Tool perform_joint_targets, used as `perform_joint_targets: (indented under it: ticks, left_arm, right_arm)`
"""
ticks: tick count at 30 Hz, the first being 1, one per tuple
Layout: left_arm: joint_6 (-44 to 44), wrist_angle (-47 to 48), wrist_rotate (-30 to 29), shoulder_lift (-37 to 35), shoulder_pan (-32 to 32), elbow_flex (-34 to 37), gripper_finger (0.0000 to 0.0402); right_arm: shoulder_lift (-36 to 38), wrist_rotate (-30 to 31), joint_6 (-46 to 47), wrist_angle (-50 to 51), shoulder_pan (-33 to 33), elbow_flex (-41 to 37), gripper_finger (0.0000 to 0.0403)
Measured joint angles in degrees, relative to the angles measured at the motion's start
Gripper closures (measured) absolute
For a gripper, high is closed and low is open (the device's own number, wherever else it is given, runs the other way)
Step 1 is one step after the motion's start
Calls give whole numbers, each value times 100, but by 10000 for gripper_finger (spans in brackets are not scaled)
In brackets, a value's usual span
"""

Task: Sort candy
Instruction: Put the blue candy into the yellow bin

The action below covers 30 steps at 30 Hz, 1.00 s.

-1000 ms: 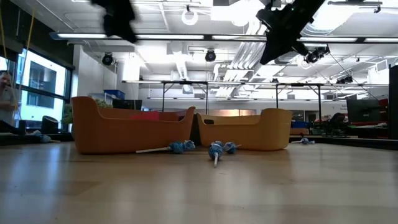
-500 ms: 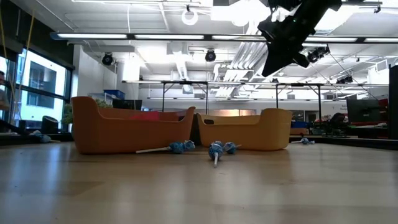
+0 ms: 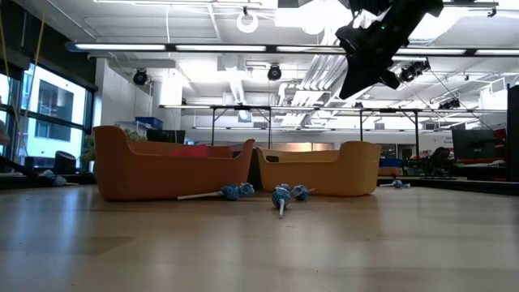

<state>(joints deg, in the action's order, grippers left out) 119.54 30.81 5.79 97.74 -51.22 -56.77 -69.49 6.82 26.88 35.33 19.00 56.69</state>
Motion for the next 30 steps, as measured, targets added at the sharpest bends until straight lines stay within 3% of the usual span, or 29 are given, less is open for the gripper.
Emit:
perform_joint_targets:
  ticks: [10,13,18,19,24,27,30]
  left_arm:
    - [623,-241,393,673,12,-33,183]
    - [635,-62,422,694,99,-28,224]
    - [137,331,471,583,263,-28,348]
    - [-12,440,375,536,285,-26,356]
    - [-559,1409,-80,40,419,45,356]
    - [-971,1890,-386,-700,493,11,356]
    - [-1661,2162,-1209,-1638,570,22,356]
  right_arm:
    - [0,-145,-298,18,251,0,403]
    - [0,-148,-375,15,312,0,403]
    - [0,-157,-430,13,377,0,403]
    - [0,-159,-468,13,390,0,403]
    - [0,-164,-490,2,390,0,403]
    - [0,-178,-491,0,390,0,403]
    - [0,-176,-482,0,390,0,403]
